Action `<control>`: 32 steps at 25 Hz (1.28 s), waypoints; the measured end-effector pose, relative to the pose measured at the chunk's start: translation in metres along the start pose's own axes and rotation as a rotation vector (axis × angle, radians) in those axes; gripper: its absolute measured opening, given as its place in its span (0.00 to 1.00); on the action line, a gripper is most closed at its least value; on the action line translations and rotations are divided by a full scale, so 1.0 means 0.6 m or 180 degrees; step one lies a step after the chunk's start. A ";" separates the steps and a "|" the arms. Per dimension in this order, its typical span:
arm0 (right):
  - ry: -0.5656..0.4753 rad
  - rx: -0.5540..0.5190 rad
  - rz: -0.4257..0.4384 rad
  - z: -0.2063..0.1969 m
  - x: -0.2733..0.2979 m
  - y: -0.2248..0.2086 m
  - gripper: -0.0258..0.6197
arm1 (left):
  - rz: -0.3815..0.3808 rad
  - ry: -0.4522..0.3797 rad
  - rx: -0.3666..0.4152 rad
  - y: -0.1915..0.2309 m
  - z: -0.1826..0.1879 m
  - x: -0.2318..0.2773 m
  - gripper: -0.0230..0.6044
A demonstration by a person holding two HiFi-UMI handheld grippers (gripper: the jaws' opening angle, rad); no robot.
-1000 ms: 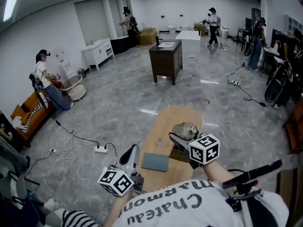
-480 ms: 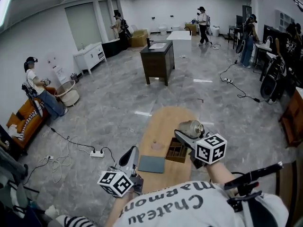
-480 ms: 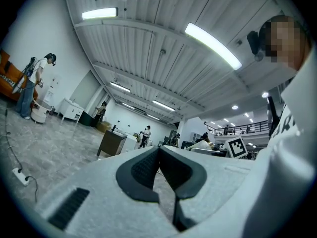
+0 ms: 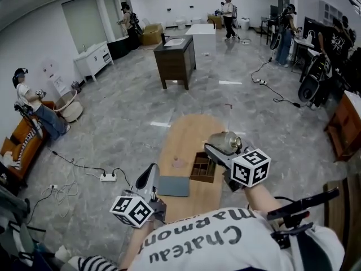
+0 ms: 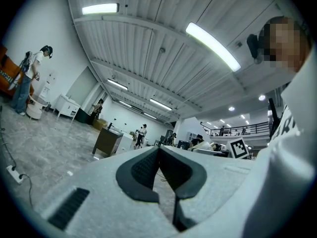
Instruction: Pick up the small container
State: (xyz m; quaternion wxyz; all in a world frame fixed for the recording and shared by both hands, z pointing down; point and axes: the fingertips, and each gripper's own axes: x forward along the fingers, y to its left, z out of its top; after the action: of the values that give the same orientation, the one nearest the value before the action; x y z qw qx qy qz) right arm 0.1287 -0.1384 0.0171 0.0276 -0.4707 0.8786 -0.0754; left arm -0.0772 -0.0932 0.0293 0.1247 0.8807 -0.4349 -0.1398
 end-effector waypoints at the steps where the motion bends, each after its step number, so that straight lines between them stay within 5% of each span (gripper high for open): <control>1: -0.0001 -0.0013 -0.0024 0.001 -0.004 -0.001 0.56 | -0.0005 0.0010 -0.0016 -0.001 0.000 0.000 0.06; 32: -0.0007 0.0014 -0.0188 -0.016 -0.039 -0.005 0.56 | -0.0122 0.0107 -0.0070 -0.013 -0.014 -0.004 0.06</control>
State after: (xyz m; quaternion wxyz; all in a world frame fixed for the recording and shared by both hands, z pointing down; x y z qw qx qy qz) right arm 0.1428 -0.1196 0.0265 0.0273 -0.4965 0.8641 -0.0777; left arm -0.0702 -0.0861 0.0347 0.1390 0.8897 -0.4143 -0.1322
